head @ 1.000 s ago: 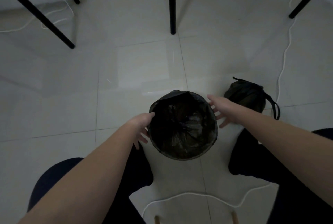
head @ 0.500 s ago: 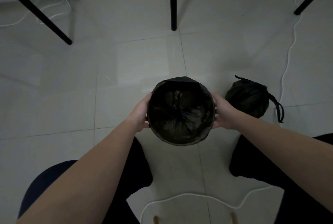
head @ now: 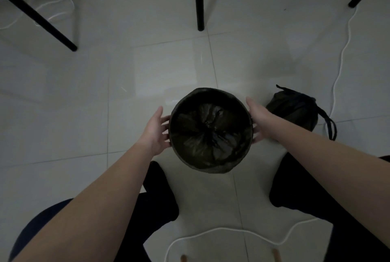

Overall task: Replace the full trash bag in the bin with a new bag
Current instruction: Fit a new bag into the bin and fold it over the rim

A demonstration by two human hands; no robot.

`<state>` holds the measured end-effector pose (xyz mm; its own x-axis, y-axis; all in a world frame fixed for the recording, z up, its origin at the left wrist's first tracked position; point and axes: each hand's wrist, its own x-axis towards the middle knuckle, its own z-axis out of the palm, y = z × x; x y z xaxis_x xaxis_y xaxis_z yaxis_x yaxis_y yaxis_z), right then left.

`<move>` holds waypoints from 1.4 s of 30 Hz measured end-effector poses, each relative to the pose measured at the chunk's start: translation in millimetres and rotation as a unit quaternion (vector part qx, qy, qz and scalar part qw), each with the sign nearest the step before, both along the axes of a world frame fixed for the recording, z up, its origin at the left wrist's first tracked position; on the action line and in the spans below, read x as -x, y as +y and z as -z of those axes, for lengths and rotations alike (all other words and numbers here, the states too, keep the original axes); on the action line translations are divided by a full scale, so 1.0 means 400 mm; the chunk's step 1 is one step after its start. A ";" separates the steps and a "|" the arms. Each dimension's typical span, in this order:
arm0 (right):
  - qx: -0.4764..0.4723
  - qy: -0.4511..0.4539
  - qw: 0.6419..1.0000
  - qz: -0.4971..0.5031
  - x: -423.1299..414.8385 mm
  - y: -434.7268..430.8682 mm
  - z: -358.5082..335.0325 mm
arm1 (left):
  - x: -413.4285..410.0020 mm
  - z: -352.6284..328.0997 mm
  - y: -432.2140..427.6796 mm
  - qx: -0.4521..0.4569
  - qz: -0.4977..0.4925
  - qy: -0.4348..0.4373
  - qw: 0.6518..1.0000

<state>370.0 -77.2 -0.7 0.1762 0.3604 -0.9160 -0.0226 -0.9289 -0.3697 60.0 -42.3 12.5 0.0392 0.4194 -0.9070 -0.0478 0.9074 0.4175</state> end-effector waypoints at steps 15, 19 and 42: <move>-0.035 0.029 0.999 -0.002 -0.010 0.006 0.030 | 0.007 0.011 0.006 0.038 0.027 0.038 0.998; -0.077 -0.057 0.995 0.002 -0.018 0.025 0.020 | -0.008 -0.005 0.008 0.047 0.089 0.084 0.991; -0.066 0.006 0.998 -0.022 -0.033 0.034 -0.056 | -0.051 -0.060 -0.012 0.043 0.130 0.088 0.987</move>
<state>383.4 -63.4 21.8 0.1461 0.4852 -0.8621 0.0126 -0.8723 -0.4888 80.5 -47.3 36.4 -0.0267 0.3373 -0.9410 0.2582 0.9117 0.3195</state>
